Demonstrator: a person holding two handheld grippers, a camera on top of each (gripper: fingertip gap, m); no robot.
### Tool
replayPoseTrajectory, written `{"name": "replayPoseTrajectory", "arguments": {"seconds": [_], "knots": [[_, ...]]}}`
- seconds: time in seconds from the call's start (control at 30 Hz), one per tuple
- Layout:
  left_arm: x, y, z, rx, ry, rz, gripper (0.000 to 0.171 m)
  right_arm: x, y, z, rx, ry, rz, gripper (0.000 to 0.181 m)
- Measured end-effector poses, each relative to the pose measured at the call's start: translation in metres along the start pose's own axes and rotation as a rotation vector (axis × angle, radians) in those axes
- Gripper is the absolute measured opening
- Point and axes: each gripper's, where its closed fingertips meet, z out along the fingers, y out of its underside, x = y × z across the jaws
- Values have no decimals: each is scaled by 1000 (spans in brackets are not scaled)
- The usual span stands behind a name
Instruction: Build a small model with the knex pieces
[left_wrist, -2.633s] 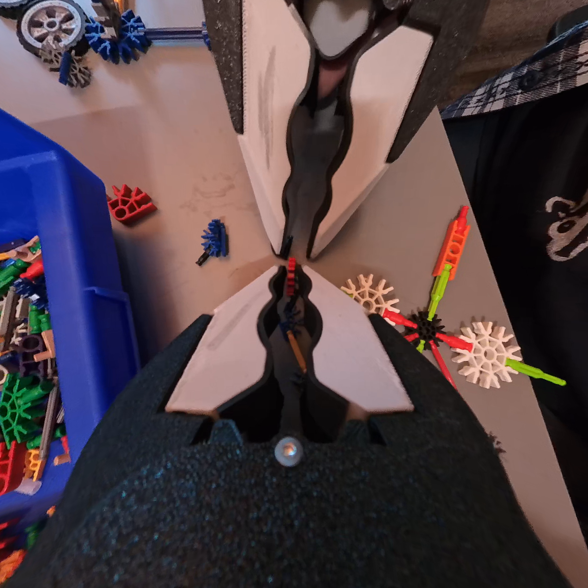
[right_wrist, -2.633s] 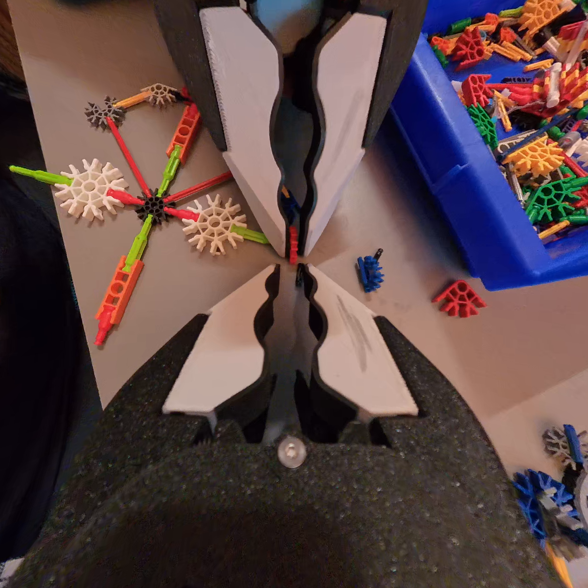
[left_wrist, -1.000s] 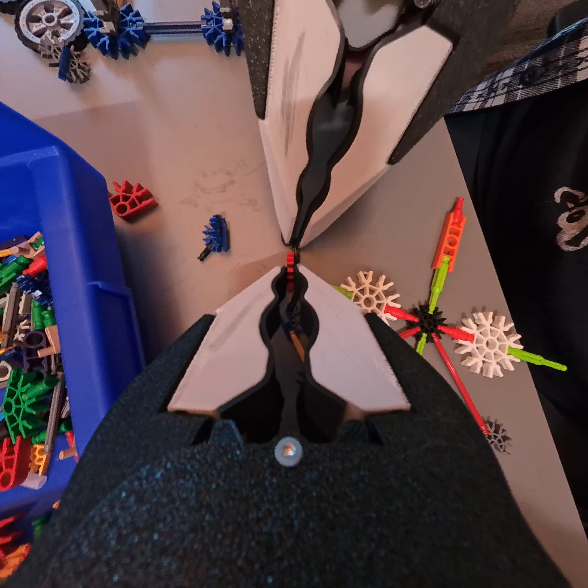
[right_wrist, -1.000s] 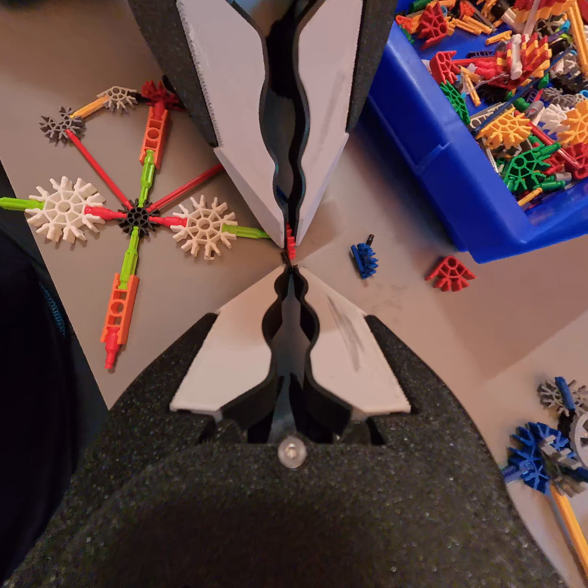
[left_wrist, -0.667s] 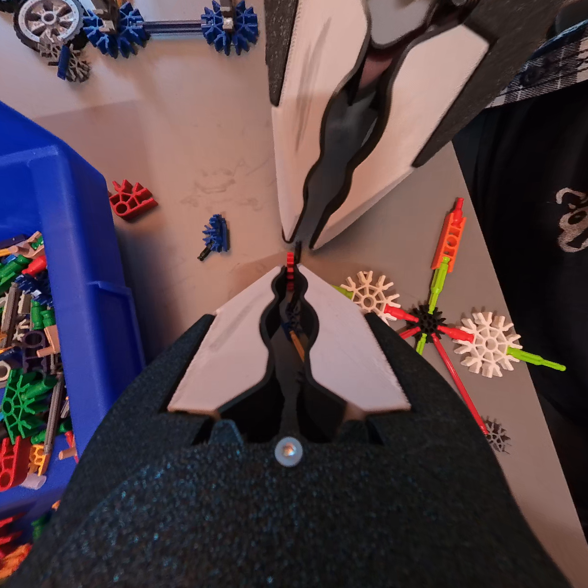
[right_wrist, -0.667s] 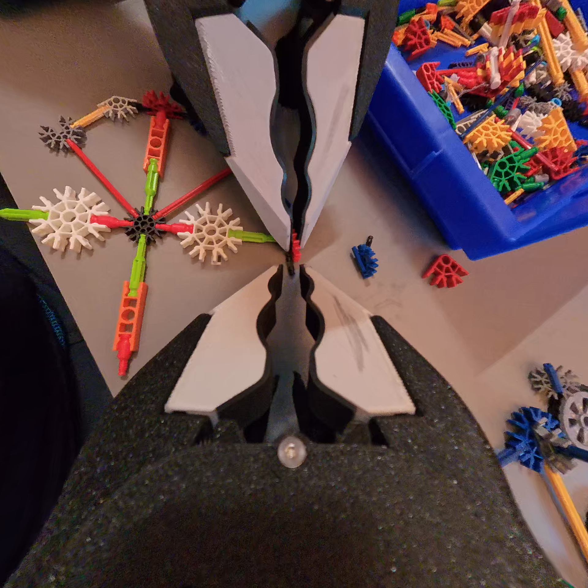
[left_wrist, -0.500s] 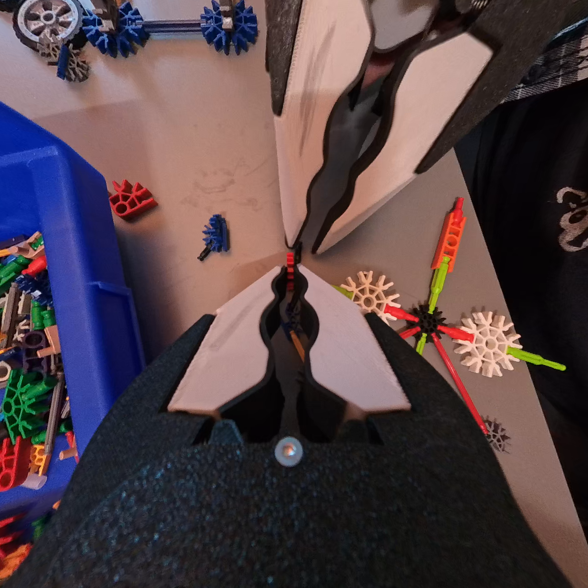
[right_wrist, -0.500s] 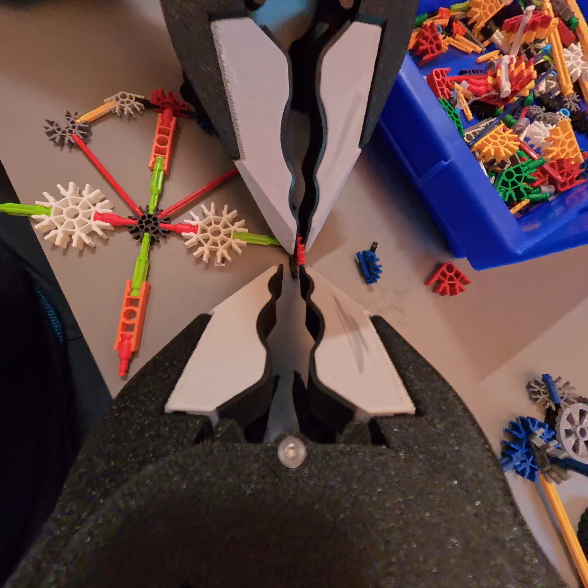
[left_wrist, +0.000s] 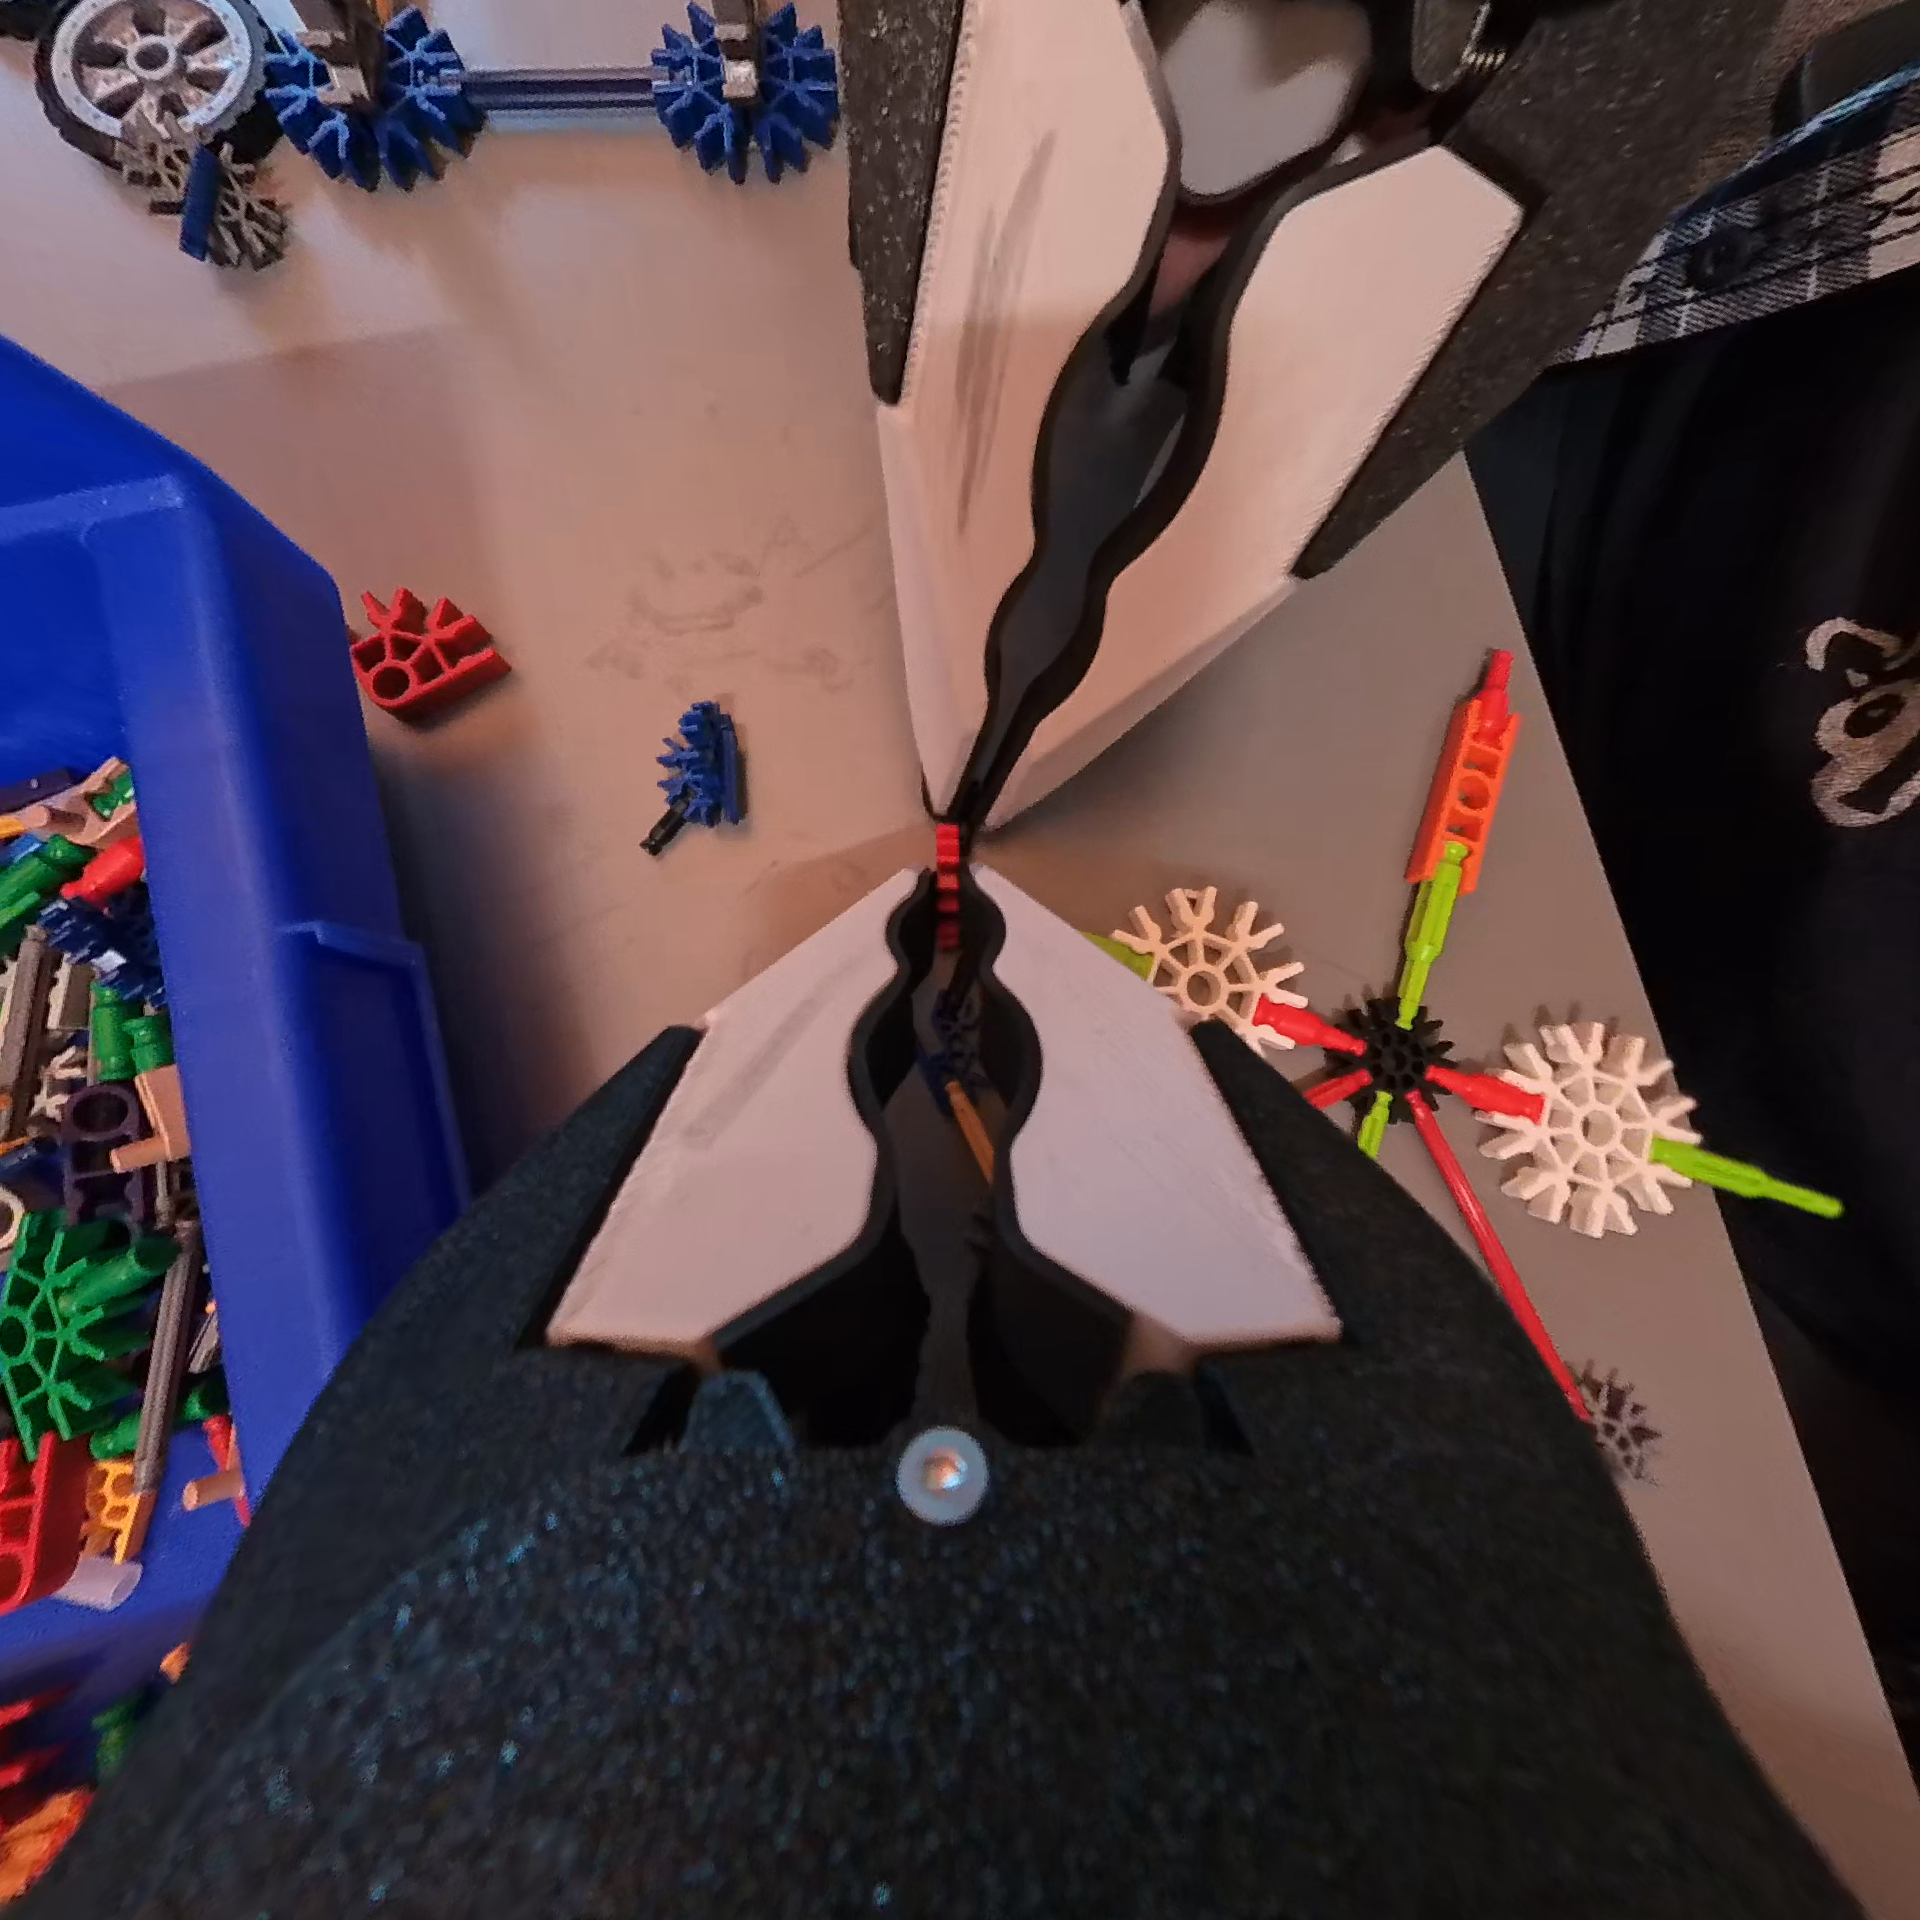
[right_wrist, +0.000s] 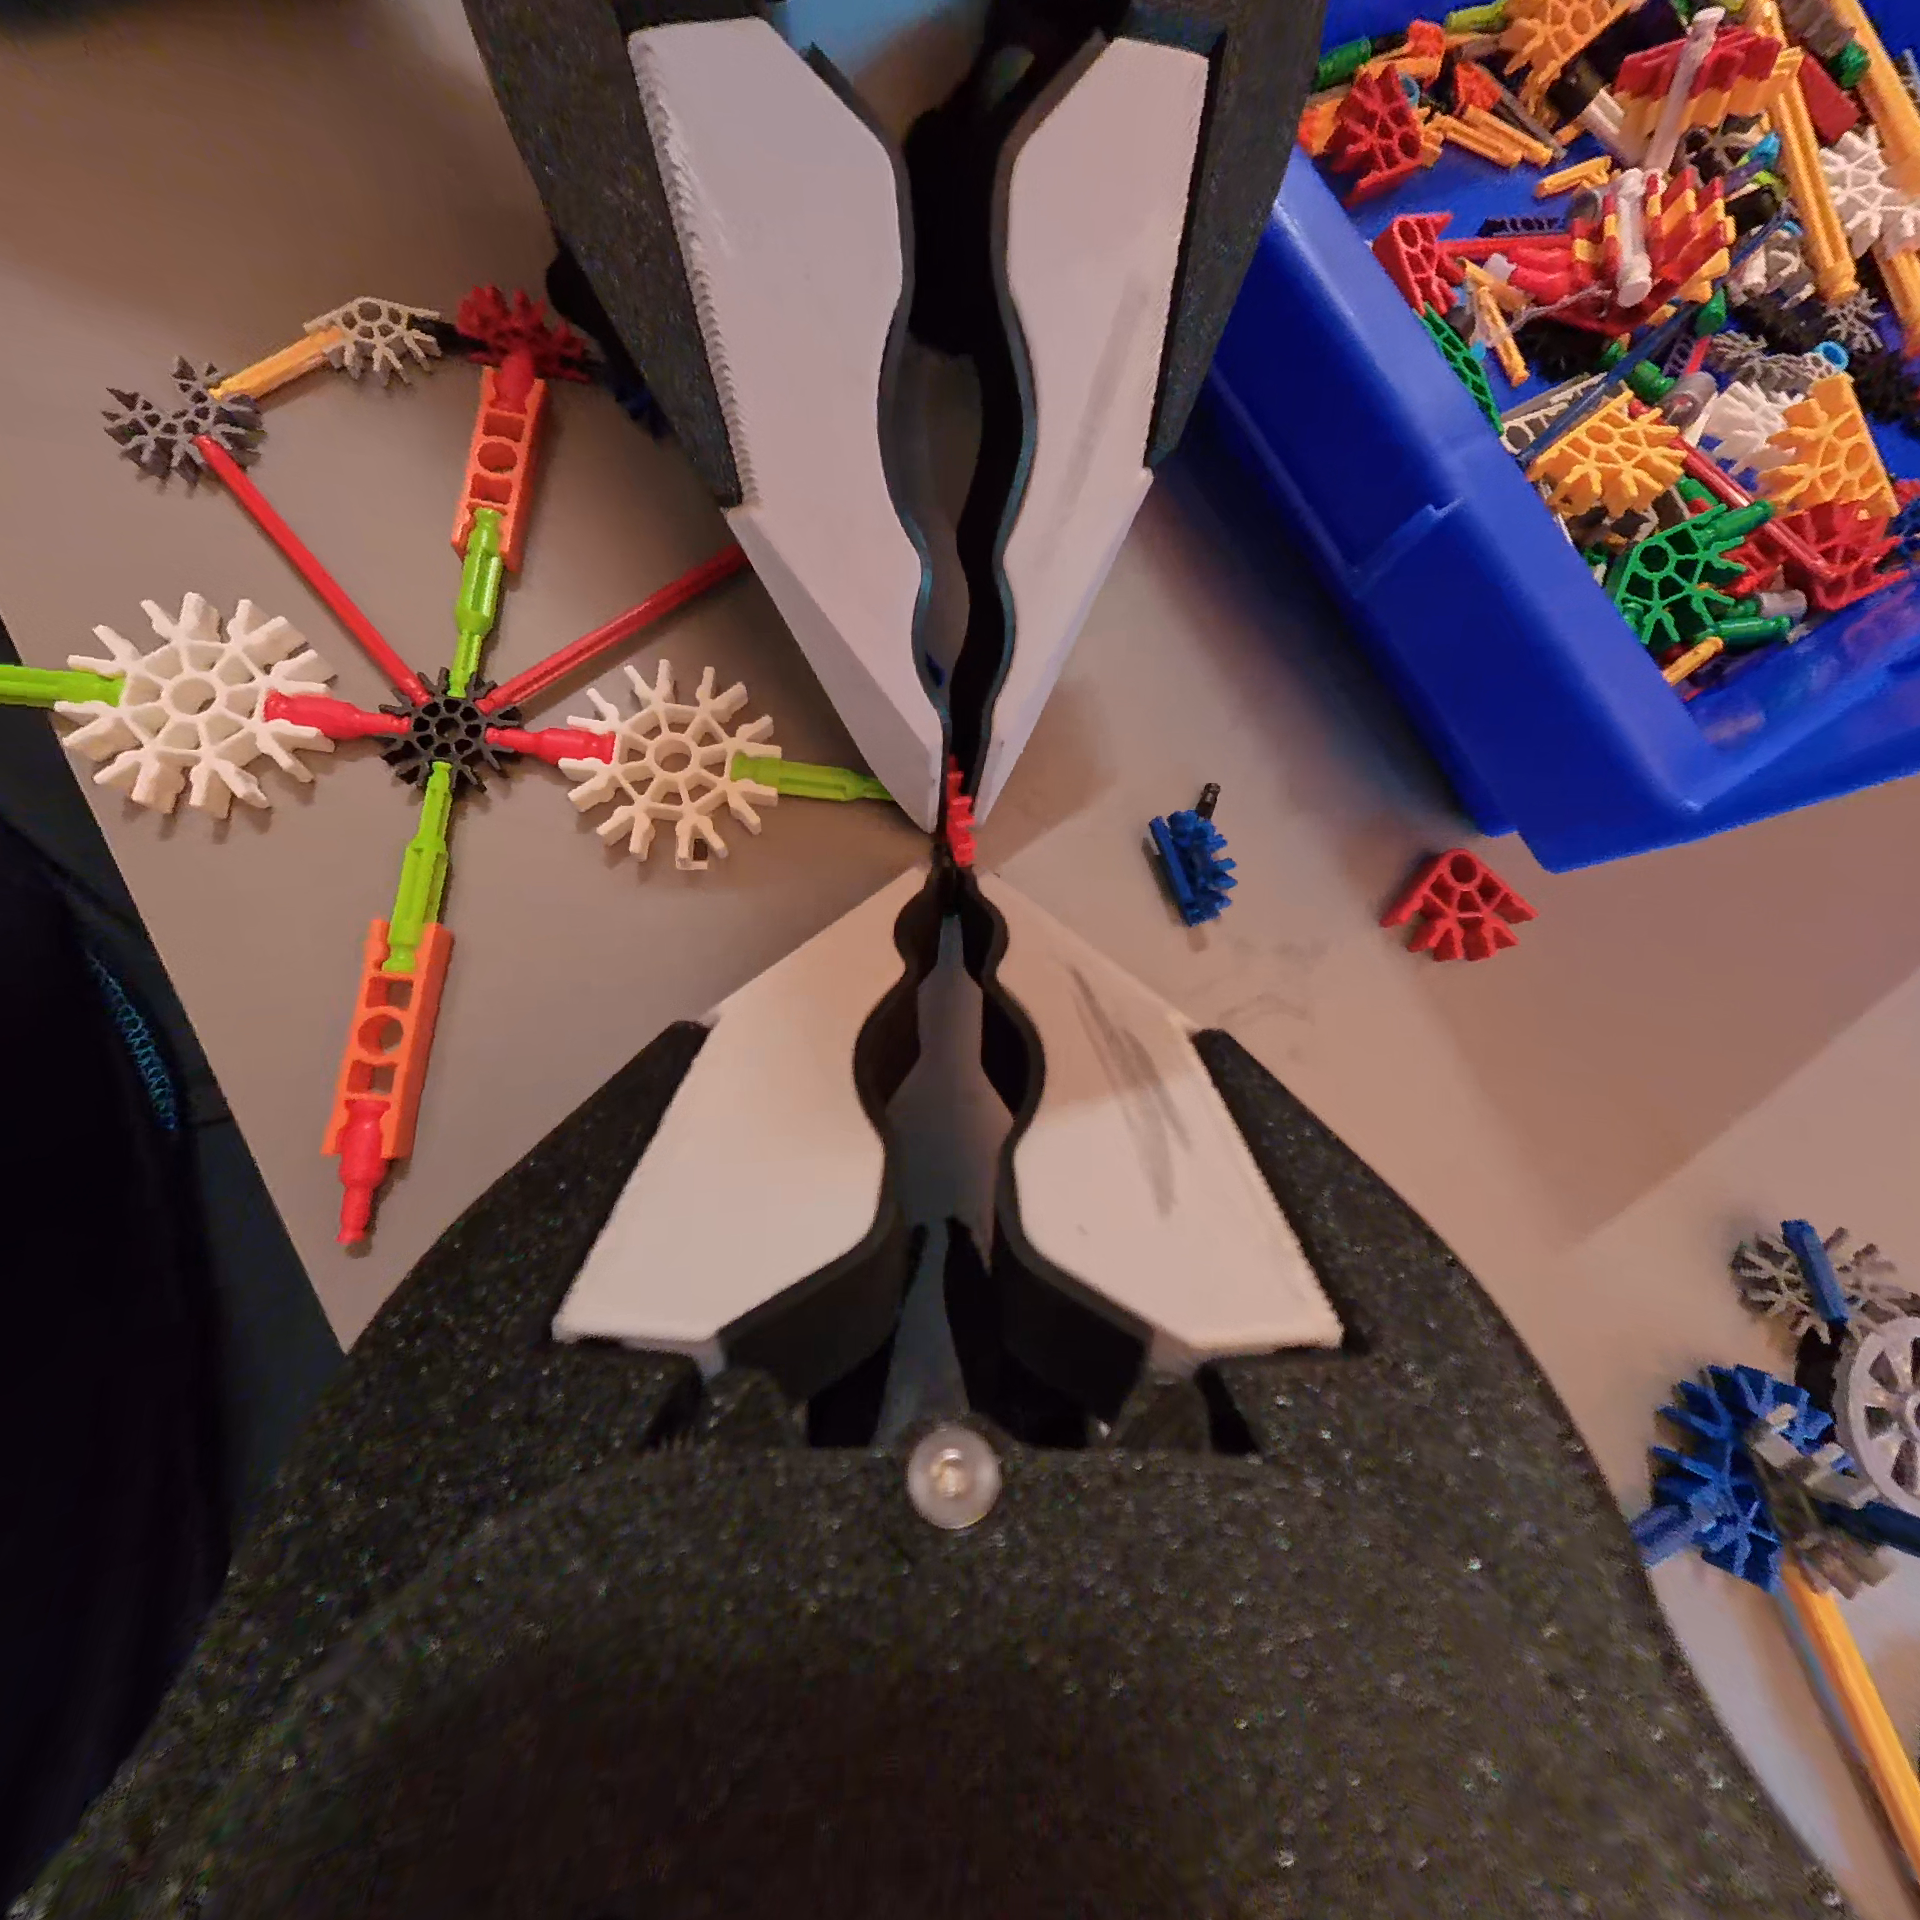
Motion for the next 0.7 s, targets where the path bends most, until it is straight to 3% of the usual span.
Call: {"name": "replayPoseTrajectory", "arguments": {"seconds": [0.7], "knots": [[1,-1,0,5,1,6,2,3,-2,4,-8,64,15,6]]}}
